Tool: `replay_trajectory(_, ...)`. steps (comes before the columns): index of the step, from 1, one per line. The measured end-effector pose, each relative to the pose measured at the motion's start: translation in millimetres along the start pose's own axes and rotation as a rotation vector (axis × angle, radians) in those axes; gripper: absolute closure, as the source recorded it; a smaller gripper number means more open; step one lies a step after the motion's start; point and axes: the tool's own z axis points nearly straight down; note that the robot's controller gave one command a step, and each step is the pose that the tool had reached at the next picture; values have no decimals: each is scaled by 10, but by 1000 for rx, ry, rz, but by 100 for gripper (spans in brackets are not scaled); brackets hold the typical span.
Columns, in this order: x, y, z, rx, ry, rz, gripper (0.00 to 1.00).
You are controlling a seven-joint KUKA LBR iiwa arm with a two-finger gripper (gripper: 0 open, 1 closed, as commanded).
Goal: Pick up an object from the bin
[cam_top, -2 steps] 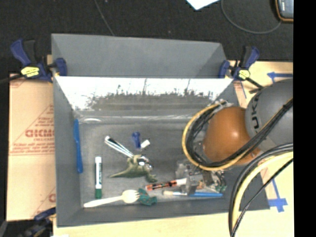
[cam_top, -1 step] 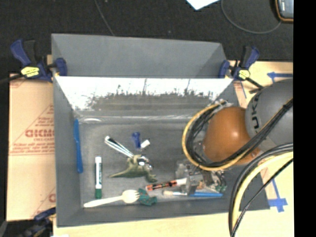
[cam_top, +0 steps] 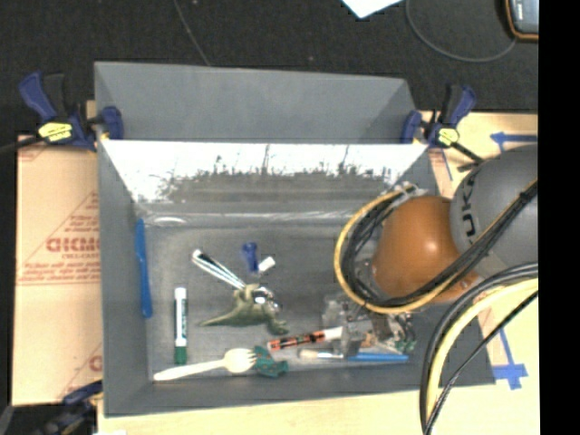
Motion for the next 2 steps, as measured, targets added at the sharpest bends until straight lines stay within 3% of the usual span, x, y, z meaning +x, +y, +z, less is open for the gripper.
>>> replay_trajectory(1, 0, 0, 0, 0, 0, 0, 100)
replay_trajectory(2, -404, -97, 67, 1, -5, -412, 100)
